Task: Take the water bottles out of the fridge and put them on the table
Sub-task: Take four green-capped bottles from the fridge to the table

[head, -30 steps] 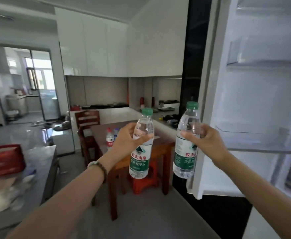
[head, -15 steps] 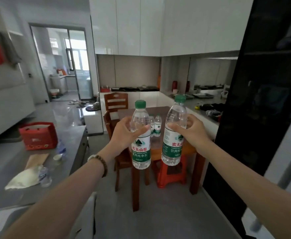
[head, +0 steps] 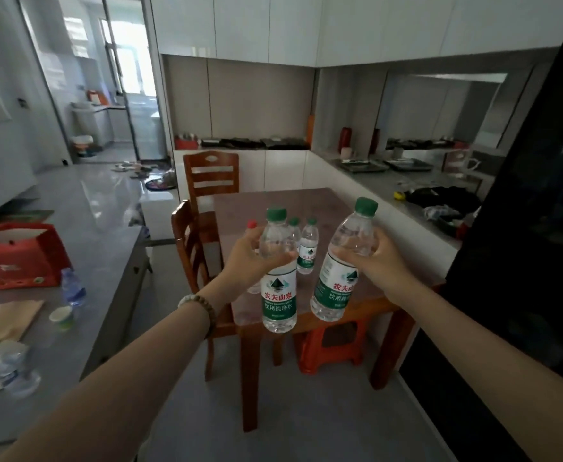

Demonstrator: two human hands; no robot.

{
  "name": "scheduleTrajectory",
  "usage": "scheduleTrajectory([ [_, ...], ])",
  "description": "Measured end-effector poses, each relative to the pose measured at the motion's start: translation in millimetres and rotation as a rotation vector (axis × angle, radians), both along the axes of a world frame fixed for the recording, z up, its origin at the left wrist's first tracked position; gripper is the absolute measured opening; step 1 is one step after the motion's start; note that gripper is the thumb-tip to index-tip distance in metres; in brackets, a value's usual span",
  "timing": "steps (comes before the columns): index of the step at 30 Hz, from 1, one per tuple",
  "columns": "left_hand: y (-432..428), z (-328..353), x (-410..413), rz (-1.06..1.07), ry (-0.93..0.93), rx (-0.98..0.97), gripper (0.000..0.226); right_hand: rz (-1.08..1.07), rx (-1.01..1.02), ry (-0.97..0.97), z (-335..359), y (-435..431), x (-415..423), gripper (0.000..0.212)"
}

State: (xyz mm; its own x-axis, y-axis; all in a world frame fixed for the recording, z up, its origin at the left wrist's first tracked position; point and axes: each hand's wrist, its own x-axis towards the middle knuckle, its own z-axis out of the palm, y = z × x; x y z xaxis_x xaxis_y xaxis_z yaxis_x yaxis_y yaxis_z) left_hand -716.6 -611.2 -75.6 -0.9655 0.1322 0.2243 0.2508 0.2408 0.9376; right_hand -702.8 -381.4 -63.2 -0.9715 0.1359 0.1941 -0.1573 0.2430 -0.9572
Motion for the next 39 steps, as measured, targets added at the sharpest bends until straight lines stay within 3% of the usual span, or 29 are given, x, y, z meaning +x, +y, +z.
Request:
scheduleTrajectory([
  [4,8.3,-12.2,-77.9,-0.033,-0.053,-0.016,0.050,-0.019,0.007,-0.030,-15.1,9.5,-61.3,0.085],
  [8,23.1,-29.7,-143.7,-0.005,-0.056,-0.087,0.050,-0.050,0.048,-0.056,-30.8,22.8,-111.7,0.069],
  [11,39.6,-40.7,-180.7,0.005,-0.058,-0.139,0.073,-0.023,0.058,-0.058,-46.3,34.9,-147.7,0.060],
  [15,64.6,-50.5,-220.9,0.006,0.036,-0.296,0.083,-0.001,0.088,-0.054,-71.7,56.4,-199.3,0.049],
  [19,83.1,-64.0,-257.4,0.012,0.066,-0.455,0.077,0.036,0.079,-0.061,-94.0,70.4,-243.9,0.053],
  [24,93.5,-91.9,-286.0,0.051,0.034,-0.601,0.089,0.100,0.131,-0.058,-126.7,81.8,-290.2,0.070],
  [32,96.4,-105.3,-310.0,0.141,0.061,-0.873,0.088,0.136,0.143,-0.087,-166.3,71.0,-331.6,0.063],
  [39,103.7,-115.5,-319.0,0.203,0.088,-1.079,0.066,0.186,0.143,-0.065,-180.6,57.3,-342.1,0.052],
])
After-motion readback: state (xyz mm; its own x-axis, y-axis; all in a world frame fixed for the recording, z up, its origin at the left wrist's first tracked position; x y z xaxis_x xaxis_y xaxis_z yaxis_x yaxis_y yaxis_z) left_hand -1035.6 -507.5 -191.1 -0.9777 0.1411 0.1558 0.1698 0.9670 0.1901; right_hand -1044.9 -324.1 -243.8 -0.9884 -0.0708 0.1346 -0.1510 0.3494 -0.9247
